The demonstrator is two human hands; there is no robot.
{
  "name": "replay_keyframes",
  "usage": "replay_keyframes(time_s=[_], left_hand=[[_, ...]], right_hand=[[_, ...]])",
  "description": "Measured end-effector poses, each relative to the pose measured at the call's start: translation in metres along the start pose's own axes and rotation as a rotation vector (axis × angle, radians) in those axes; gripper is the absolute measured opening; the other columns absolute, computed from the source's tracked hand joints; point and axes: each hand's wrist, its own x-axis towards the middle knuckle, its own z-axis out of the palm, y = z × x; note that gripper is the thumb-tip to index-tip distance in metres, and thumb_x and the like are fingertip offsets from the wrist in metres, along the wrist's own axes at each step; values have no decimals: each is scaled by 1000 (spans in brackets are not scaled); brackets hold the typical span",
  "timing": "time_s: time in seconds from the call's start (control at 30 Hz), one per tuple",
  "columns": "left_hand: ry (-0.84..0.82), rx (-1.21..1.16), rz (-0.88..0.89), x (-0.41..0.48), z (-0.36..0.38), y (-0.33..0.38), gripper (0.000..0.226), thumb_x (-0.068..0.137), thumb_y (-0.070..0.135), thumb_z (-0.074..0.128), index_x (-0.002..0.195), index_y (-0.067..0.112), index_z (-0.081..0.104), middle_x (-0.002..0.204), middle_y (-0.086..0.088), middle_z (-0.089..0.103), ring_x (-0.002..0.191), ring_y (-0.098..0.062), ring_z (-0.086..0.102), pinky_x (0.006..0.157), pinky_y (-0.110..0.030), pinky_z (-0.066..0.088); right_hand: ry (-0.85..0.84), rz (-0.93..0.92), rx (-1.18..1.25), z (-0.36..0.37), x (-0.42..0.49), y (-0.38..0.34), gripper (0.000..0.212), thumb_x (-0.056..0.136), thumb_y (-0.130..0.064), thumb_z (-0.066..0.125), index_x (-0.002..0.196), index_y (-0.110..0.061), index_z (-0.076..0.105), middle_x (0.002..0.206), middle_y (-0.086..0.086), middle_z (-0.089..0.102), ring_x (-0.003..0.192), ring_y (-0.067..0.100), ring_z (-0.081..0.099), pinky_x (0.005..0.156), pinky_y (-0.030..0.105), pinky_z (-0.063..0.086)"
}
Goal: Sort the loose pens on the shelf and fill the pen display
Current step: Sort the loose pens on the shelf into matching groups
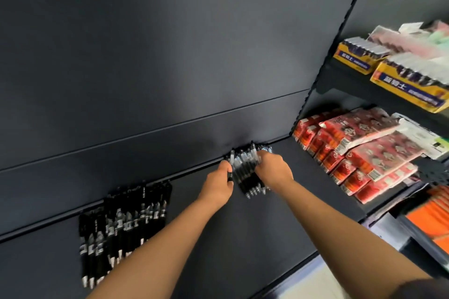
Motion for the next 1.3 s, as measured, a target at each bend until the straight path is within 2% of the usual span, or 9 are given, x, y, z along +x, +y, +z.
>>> replay_keyframes(time_s=[0.1, 0.2, 0.33, 0.43, 0.57, 0.67, 0.8, 1.1, 1.3], left_hand=[[28, -62, -22, 13, 21, 19, 19, 90, 5, 45, 103, 17, 39, 81, -8, 50, 69, -24, 53, 69, -42, 54], [79, -107, -59, 24, 35, 36, 18, 90, 5, 48, 99, 17, 39, 76, -5, 49, 67, -21, 52, 71, -44, 55], [137, -135, -113, 33, 50, 47, 17, 89, 6, 55, 95, 16, 42, 69, -1, 49, 60, -20, 52, 64, -42, 56], [160, -135, -117, 39, 60, 56, 15, 89, 10, 58, 94, 15, 44, 74, -5, 56, 54, -16, 50, 56, -33, 49], [174, -112, -114, 42, 66, 68, 13, 89, 12, 58, 90, 15, 46, 76, -5, 56, 58, -18, 51, 59, -30, 47], [186, -33, -110, 39, 59, 69, 9, 88, 15, 59, 91, 17, 51, 85, -4, 57, 75, -18, 55, 71, -27, 46], [191, 101, -132, 23, 40, 53, 8, 88, 23, 57, 94, 19, 55, 100, -2, 60, 89, -20, 59, 75, -31, 49], [390, 416, -152, -50, -40, 7, 15, 93, 30, 51, 99, 17, 54, 101, -2, 57, 95, -22, 57, 75, -35, 47], [502, 519, -169, -116, -100, -52, 18, 94, 33, 48, 103, 18, 53, 104, -1, 57, 100, -22, 55, 81, -35, 43]], right_hand=[[-34, -29, -51, -8, 23, 22, 18, 87, -7, 45, 101, -5, 55, 103, 18, 62, 90, 37, 61, 62, 32, 40], [-94, -95, -65, -12, 44, 33, 14, 90, -11, 49, 100, -4, 56, 104, 18, 61, 92, 37, 61, 63, 33, 40], [-146, -205, -84, -10, 58, 40, 17, 91, -19, 54, 78, -9, 49, 100, 19, 62, 91, 36, 60, 63, 32, 38], [-145, -239, -83, -12, 63, 48, 13, 92, -18, 50, 88, -8, 56, 98, 16, 62, 88, 36, 60, 61, 32, 39], [-107, -298, -96, -18, 66, 61, 13, 93, -19, 46, 81, -14, 49, 102, 15, 63, 90, 35, 60, 61, 32, 39], [-54, -368, -108, -22, 65, 57, 20, 95, -23, 45, 107, -15, 60, 114, 10, 59, 101, 33, 58, 70, 36, 45], [4, -496, -65, -18, 53, 37, 24, 95, -25, 45, 113, -17, 58, 115, 7, 55, 103, 30, 58, 72, 35, 44], [128, -857, -97, 4, 7, -45, 26, 95, -36, 48, 110, -18, 60, 107, 2, 58, 103, 25, 55, 78, 33, 43], [117, -967, -117, 33, -46, -129, 27, 95, -39, 47, 110, -20, 60, 108, 1, 58, 106, 24, 53, 84, 35, 43]])
